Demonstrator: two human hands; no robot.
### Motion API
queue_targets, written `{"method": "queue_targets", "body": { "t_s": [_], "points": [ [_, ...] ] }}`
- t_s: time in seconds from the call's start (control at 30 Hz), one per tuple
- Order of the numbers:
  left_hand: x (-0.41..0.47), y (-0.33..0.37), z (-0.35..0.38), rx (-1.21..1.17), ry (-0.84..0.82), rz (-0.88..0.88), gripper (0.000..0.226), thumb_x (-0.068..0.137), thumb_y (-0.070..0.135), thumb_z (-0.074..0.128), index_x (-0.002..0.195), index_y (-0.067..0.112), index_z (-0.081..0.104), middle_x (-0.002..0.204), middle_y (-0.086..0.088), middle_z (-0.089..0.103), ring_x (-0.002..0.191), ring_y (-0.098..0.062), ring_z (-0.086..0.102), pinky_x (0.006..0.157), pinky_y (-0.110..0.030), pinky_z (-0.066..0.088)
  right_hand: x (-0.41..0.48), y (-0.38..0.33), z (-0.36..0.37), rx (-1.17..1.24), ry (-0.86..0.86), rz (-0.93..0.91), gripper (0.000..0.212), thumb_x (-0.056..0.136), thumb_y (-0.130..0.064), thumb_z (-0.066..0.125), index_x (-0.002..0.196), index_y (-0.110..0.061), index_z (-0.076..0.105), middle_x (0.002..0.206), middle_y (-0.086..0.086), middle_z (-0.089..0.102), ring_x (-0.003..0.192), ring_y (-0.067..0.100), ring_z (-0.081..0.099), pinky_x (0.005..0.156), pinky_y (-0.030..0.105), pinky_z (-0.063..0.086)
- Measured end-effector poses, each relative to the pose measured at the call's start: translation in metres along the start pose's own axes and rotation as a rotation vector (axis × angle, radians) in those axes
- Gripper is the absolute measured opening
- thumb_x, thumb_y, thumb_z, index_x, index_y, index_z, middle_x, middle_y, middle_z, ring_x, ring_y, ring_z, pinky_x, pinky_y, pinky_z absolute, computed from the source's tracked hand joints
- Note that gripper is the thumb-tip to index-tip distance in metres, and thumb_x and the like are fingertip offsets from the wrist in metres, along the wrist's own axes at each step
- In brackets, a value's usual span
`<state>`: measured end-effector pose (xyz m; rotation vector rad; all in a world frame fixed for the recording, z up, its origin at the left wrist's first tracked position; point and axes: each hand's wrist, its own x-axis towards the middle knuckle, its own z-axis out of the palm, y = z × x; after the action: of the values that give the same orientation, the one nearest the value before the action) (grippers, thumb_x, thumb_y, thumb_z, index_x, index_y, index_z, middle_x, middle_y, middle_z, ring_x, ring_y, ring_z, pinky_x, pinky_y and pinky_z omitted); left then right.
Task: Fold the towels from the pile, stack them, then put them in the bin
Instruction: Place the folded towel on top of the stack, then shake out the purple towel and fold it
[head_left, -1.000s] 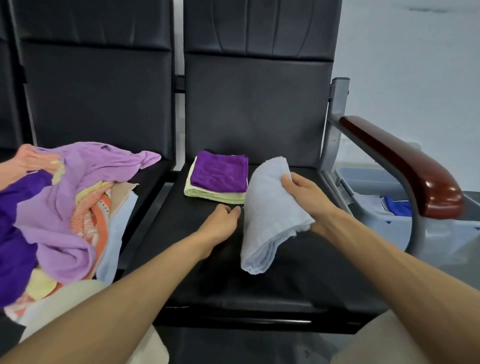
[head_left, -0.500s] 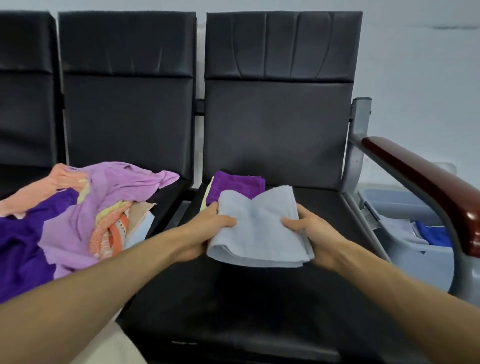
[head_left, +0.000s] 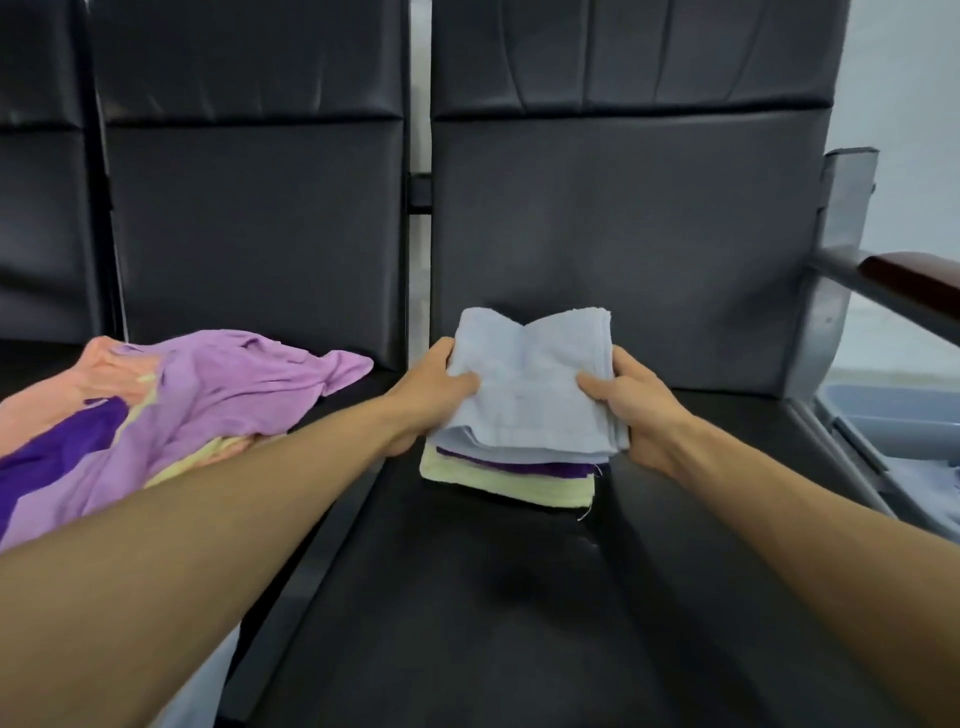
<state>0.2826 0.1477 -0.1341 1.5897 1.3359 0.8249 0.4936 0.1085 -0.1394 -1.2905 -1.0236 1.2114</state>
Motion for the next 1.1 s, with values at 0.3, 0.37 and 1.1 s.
{"method": "queue_targets", "body": {
  "t_s": [0.3,0.37,1.1],
  "points": [
    [0.008,-0.028,0.008,-0.059,0.132,-0.099,0.037,0.088,0.017,0.064,0.121,0.016,0.048,0.115,0.0,0.059,0.101,-0.018,0.061,0.087,-0.033,0.052,0.026,0.039,0.015,-0.28,0.218,-0.013,0.037,0.089,-0.011,0.06,0.125,-0.012,0.054,0.116,0.002,0.064,0.099,0.021,0.064,0.086,0.039,0.056],
    [-0.005,-0.027,0.003,-0.067,0.101,-0.069,0.038,0.088,0.013,0.065,0.122,0.016,0.049,0.119,-0.002,0.06,0.104,-0.018,0.061,0.091,-0.033,0.052,0.014,0.035,0.02,-0.433,0.276,-0.107,0.038,0.087,-0.009,0.056,0.124,-0.015,0.051,0.115,-0.003,0.058,0.103,0.019,0.059,0.084,0.034,0.051],
    [-0.194,-0.096,-0.179,0.696,0.442,-0.224,0.057,0.089,0.043,0.06,0.137,0.015,0.048,0.136,-0.017,0.046,0.13,-0.035,0.037,0.104,-0.04,0.033,-0.125,0.001,0.214,-1.054,-0.34,-0.378,0.029,0.089,-0.008,0.053,0.113,-0.014,0.068,0.116,0.001,0.067,0.109,0.017,0.061,0.083,0.02,0.042]
  ]
}}
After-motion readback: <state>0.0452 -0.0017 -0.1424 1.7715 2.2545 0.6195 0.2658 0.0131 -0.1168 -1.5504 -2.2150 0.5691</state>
